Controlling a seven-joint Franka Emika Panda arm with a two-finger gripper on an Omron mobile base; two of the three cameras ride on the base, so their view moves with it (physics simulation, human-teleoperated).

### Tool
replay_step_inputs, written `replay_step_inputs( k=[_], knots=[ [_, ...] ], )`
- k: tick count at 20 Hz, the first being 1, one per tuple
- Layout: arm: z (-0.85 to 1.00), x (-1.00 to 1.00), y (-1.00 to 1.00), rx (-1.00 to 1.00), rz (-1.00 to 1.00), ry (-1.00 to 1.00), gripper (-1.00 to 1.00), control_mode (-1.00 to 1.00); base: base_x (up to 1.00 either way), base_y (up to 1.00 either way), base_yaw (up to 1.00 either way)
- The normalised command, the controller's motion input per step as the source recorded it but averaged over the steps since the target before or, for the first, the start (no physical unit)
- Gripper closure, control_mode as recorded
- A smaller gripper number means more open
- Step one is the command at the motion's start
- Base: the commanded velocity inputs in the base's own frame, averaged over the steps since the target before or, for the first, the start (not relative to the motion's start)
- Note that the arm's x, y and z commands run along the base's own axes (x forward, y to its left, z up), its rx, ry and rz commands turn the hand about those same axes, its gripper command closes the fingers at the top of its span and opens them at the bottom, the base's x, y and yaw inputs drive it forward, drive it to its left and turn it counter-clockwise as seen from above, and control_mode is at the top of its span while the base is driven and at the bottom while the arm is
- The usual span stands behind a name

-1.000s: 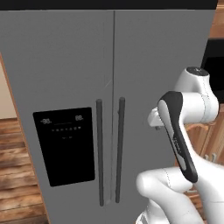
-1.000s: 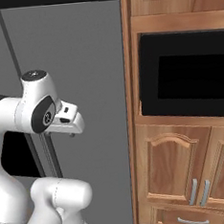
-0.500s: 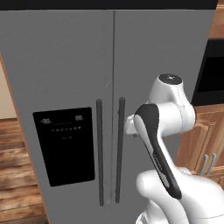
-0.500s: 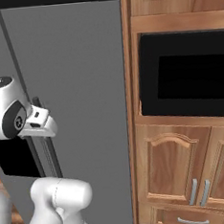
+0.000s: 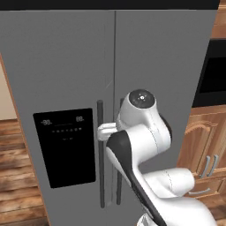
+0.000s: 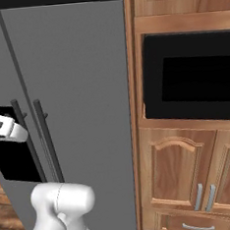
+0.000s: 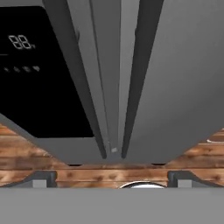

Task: Open the freezer door, pick up the ice cube tray from the freezer, and place it on the dining counter.

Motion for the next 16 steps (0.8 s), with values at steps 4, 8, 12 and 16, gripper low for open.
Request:
replay_step_inputs(
  k=[4, 8, 12, 16],
  knots=[
    [0.00, 0.00, 0.18, 0.06, -0.01, -0.48, -1.00, -1.00, 0.00, 0.00, 0.00],
    [-0.07, 0.02, 0.01, 0.08, 0.00, -0.43, -1.00, -1.00, 0.00, 0.00, 0.00],
    [-0.18, 0.06, 0.00, 0.03, 0.00, -0.40, -1.00, -1.00, 0.00, 0.00, 0.00],
    [-0.25, 0.02, 0.00, 0.00, 0.00, -0.35, -1.00, -1.00, 0.00, 0.00, 0.00]
  ],
)
